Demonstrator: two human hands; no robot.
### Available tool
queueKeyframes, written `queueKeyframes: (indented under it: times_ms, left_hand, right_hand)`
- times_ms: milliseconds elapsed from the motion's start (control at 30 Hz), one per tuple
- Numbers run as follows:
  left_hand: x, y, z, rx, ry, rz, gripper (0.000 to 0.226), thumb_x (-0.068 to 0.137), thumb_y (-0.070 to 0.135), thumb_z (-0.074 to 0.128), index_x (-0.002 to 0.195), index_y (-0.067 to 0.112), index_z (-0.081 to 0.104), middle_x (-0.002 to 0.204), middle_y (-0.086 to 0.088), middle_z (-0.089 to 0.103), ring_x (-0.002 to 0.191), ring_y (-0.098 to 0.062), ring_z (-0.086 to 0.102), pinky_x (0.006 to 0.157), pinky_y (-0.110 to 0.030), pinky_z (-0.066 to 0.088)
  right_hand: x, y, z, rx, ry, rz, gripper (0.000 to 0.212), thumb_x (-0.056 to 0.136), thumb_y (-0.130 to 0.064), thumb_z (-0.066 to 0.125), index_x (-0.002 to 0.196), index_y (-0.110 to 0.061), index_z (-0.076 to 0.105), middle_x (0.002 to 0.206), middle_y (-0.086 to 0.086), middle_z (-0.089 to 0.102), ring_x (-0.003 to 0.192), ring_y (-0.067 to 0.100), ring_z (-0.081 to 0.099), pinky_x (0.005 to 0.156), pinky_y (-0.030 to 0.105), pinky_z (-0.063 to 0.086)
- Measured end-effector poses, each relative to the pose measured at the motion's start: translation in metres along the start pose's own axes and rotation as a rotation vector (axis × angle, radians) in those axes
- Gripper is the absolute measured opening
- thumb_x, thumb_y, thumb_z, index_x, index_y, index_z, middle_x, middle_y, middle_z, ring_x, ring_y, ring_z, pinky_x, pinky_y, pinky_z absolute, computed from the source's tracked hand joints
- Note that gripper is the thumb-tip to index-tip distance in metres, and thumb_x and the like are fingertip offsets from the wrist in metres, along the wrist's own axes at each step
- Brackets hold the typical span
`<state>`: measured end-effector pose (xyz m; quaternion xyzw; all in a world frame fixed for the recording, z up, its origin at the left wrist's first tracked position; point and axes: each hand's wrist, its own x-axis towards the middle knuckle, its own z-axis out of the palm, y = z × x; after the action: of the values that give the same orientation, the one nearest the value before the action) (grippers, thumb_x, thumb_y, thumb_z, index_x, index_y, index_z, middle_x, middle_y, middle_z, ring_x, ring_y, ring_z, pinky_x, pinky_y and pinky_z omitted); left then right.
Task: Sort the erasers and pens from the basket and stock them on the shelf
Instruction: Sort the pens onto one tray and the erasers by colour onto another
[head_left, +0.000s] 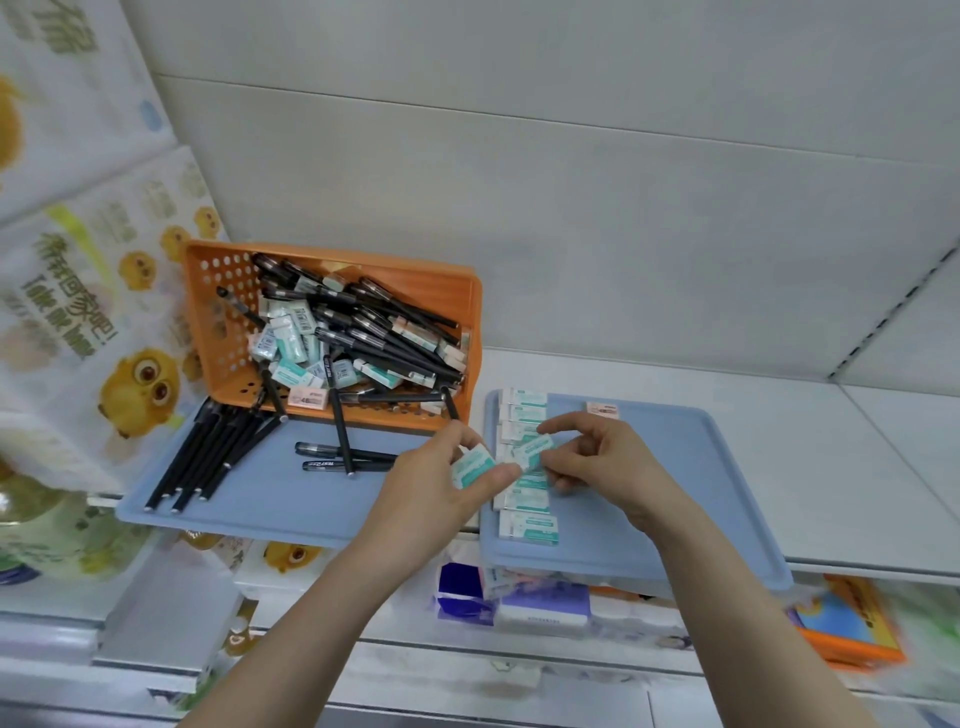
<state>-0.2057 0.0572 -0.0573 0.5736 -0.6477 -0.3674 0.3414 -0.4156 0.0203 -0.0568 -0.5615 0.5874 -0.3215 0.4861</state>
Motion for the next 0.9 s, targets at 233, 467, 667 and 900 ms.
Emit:
queueKeyframes:
  times_ms: [233,467,667,900]
  left_hand:
    - [-0.003,-0.005,0.002,0.065,-0.087,0.056,0.017,0.099,0.029,0.046,0.110,0.033,0.058,0.094,0.014,0.061,0.072,0.004,0.053,0.057,-0.009,0.038]
    - [-0.005,-0.007,-0.001,-0.094,0.018,0.040,0.026,0.096,0.021,0.055,0.113,0.039,0.047,0.108,0.009,0.065,0.076,-0.008,0.065,0.066,-0.033,0.058]
    - [-0.001,0.001,0.006,-0.295,0.047,0.043,0.027,0.090,0.014,0.065,0.107,0.031,0.054,0.092,0.003,0.072,0.077,-0.010,0.071,0.072,-0.030,0.059]
    - [-0.006,-0.016,0.012,0.073,0.057,0.056,0.014,0.091,0.019,0.063,0.101,0.028,0.068,0.089,0.017,0.068,0.083,0.003,0.063,0.078,-0.021,0.054]
  right_hand:
    - [0.011,-0.001,0.010,-0.675,0.158,-0.165,0.021,0.077,-0.035,0.078,0.094,-0.033,0.065,0.066,-0.008,0.060,0.061,0.005,0.055,0.058,0.023,0.044]
    - [0.007,-0.008,0.009,-0.667,0.170,-0.187,0.014,0.082,-0.038,0.074,0.092,-0.030,0.069,0.076,-0.010,0.066,0.067,0.004,0.057,0.059,0.020,0.042]
    - [-0.009,-0.030,0.011,-0.080,-0.202,-0.199,0.010,0.089,-0.017,0.070,0.098,-0.017,0.072,0.085,0.010,0.070,0.075,0.017,0.065,0.065,0.022,0.052]
    - [-0.006,0.000,-0.016,-0.350,0.204,-0.120,0.007,0.083,-0.020,0.072,0.087,-0.025,0.068,0.067,0.001,0.062,0.057,0.008,0.054,0.063,0.031,0.049]
